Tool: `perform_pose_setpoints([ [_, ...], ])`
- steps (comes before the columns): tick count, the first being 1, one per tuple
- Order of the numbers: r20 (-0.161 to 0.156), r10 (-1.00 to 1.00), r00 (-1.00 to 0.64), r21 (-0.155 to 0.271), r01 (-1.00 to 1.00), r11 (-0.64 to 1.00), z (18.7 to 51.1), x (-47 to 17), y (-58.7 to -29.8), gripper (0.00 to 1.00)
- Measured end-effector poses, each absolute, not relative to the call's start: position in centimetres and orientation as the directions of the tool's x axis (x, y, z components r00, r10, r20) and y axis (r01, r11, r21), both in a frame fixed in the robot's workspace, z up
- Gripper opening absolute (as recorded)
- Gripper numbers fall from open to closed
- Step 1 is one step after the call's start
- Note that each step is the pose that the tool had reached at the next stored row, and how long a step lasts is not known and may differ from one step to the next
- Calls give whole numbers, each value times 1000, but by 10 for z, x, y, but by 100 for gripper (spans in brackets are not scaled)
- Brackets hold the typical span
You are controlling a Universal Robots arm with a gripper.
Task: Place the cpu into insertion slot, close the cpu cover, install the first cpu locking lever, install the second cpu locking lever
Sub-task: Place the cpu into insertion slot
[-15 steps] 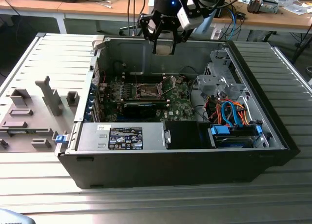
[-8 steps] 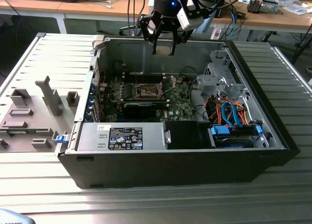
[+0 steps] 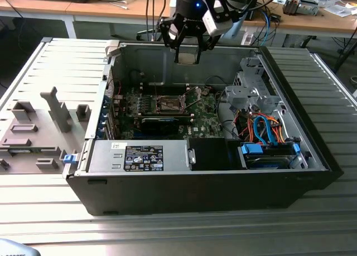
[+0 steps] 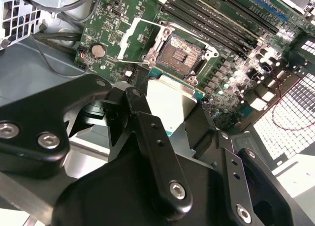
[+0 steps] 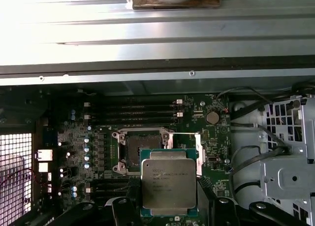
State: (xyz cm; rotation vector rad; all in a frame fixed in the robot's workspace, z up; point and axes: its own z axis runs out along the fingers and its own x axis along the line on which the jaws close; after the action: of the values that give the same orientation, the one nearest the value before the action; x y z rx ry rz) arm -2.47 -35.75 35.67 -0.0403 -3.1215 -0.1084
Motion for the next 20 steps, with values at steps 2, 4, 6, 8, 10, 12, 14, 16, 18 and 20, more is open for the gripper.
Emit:
perform_pose_setpoints([
  [2,19,25,-1000,69,26,997,357,-25,-358,54],
  [4,19,25,-1000,69,26,997,356,-25,-358,54],
  [6,19,25,-1000,69,26,997,356,-25,-359,54],
  [8,19,25,-1000,69,26,997,356,-25,-359,54],
  [10,19,25,-1000,68,26,997,355,-25,-359,54],
  [12,19,25,-1000,68,26,997,355,-25,-359,54],
  [14,19,25,-1000,69,26,997,355,-25,-359,54],
  [16,19,25,-1000,68,26,997,355,-25,-359,54],
  [18,19,25,-1000,69,26,997,355,-25,-359,54],
  [20,19,25,-1000,68,26,997,355,-25,-359,54],
])
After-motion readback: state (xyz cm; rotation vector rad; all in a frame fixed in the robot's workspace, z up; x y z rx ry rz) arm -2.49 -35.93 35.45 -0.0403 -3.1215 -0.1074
